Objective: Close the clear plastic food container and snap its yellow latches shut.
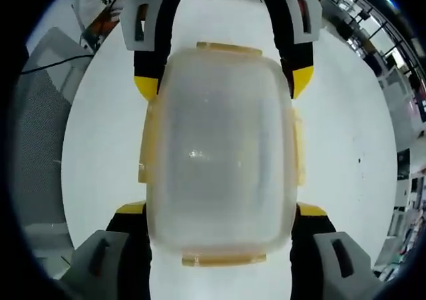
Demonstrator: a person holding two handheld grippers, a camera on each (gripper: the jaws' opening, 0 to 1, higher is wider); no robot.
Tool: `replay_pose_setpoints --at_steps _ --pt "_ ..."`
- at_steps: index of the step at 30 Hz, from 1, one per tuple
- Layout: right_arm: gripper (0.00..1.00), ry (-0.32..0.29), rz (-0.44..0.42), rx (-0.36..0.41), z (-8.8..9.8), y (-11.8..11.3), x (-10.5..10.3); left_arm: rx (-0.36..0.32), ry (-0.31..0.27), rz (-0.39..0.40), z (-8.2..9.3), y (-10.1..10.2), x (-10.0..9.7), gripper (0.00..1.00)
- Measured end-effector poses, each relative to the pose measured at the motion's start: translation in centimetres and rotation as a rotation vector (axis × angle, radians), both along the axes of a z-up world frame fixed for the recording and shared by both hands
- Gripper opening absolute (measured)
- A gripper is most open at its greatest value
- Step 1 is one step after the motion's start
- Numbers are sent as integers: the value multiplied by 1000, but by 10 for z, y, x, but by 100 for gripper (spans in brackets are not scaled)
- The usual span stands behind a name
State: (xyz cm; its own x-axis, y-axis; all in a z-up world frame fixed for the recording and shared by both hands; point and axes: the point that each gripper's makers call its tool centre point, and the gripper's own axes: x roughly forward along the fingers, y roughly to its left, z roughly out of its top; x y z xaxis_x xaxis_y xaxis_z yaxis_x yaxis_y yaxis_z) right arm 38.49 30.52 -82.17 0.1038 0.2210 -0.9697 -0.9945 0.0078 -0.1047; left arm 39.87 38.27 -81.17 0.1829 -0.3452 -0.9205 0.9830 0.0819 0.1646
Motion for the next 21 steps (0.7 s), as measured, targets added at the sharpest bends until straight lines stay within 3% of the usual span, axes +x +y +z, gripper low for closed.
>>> replay_pose_setpoints --at_steps 7,11,17,21 --pt "87 3 44 -27 -5 -4 0 7 -7 -2 0 -1 -1 83" --pt "89 -12 29 -20 -6 -3 0 87 -80 -95 -5 6 0 84" --pt "88 -15 45 10 -3 -5 1 24 -12 -25 -2 0 -2 87" --pt "87 -35 16 44 2 -7 5 11 -11 -19 -1 0 -2 86"
